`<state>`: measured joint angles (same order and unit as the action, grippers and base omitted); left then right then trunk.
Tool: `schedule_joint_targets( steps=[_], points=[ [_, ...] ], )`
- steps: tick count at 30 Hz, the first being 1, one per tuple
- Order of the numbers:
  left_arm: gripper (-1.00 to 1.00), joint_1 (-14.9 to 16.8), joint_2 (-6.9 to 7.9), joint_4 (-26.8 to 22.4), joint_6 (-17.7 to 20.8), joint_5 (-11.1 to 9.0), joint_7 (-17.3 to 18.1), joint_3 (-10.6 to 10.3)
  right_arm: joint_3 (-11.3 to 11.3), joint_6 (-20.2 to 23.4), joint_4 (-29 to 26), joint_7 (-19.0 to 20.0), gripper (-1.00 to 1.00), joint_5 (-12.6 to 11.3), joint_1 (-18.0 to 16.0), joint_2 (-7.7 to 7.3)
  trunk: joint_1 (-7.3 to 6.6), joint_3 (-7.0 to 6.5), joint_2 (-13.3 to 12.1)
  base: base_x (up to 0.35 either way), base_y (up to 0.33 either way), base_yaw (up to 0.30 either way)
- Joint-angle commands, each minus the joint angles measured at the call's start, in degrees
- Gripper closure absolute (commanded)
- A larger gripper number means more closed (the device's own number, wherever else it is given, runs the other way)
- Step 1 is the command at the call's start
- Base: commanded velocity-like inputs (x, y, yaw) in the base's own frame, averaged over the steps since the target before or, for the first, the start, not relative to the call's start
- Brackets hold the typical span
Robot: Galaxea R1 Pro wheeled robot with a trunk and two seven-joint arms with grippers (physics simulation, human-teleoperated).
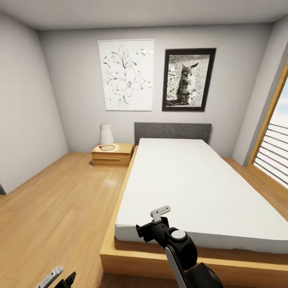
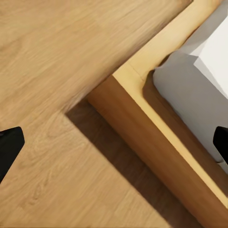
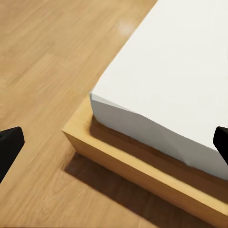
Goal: In the bedroom, organize the workspace by keeping the computer under the desk, ensuring the monitor is on the desk, placing the keyboard on the desk next to the monitor, placing the mouse on the desk next to the keyboard, moving the folder from the swivel chair onto the desk next to the mouse, stacking the notebook on top of the folder with the pen on top of the notebook, and positioning the swivel chair next to the desk.
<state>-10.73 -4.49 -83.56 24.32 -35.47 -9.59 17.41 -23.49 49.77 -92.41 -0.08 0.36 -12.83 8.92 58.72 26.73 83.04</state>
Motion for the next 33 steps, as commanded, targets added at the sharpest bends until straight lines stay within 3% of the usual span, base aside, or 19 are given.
schedule_joint_targets(
  steps=[1,12,33],
  points=[
    [-1.0,0.0,-0.04,-0.1,0.3,-0.6,-0.4,0.1,-0.1,0.3,-0.1,0.0,-1.0,0.0,0.0,0.01,0.0,0.05,0.0,0.0,0.0,0.275],
    [-1.0,0.0,0.01,0.6,0.2,-0.6,-0.4,0.3,-0.7,0.3,0.0,0.0,-1.0,0.1,0.0,0.0,0.0,0.05,0.0,0.033,0.014,0.248],
    [-1.0,0.0,0.31,1.9,0.1,-0.7,-0.5,0.4,-1.8,0.2,0.4,-0.2,-1.0,0.3,0.0,0.04,0.0,0.05,0.0,0.241,0.19,0.262]
  ],
)
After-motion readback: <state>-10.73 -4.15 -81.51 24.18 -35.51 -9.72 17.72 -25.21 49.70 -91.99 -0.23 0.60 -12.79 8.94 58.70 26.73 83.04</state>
